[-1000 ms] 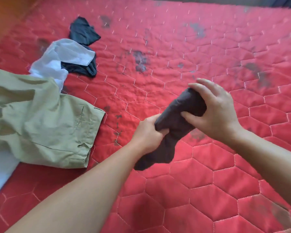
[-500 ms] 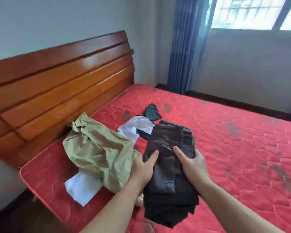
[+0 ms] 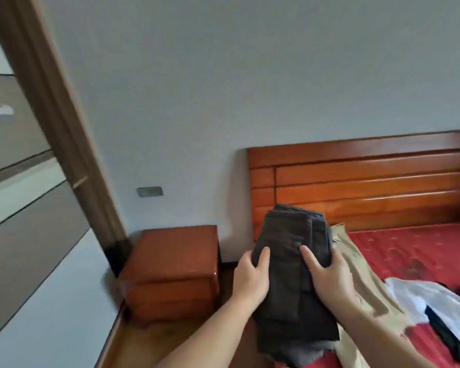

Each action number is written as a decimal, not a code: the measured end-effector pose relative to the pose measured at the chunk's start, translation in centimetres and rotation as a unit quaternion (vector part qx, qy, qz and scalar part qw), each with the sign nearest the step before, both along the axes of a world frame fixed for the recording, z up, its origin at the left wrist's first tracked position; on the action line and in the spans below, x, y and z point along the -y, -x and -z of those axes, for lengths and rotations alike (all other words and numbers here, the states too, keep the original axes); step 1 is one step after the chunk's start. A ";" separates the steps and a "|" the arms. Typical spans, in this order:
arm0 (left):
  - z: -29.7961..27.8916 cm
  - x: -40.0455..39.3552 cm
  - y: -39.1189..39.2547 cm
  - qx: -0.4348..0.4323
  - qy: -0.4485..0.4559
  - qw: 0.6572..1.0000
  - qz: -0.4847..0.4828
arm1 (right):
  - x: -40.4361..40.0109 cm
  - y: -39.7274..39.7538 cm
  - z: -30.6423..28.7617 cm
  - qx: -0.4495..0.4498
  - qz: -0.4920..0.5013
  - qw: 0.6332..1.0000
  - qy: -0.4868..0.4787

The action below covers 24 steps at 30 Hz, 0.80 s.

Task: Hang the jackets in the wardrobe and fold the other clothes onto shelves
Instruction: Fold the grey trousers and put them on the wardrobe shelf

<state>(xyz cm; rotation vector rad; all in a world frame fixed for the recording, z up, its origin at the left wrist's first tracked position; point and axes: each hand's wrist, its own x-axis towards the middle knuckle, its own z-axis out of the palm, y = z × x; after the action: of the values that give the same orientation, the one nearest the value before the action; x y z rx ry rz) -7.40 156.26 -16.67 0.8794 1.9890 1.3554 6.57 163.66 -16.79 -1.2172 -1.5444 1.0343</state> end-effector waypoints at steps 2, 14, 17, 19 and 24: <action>-1.0 3.2 4.6 0.009 0.010 0.999 -0.044 | 1.7 5.1 -0.9 -0.004 -0.073 0.997 0.007; -1.3 16.7 30.1 0.137 -0.016 0.958 -0.253 | 10.3 36.1 -2.3 0.031 -0.356 0.934 0.007; -0.9 17.7 35.3 0.146 -0.043 0.950 -0.273 | 10.9 41.9 -2.7 0.040 -0.375 0.926 0.000; -1.1 17.8 38.2 0.135 -0.056 0.947 -0.285 | 10.9 45.2 -3.0 0.044 -0.389 0.920 0.002; -1.8 15.5 44.8 -0.002 -0.020 0.940 -0.341 | 8.6 53.0 -3.0 0.052 -0.410 0.910 0.006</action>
<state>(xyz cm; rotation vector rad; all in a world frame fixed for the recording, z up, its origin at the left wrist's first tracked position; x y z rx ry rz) -52.25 140.76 -14.86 0.1843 2.3884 1.7501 -46.41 155.08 -13.77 -0.6043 -2.2086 1.5126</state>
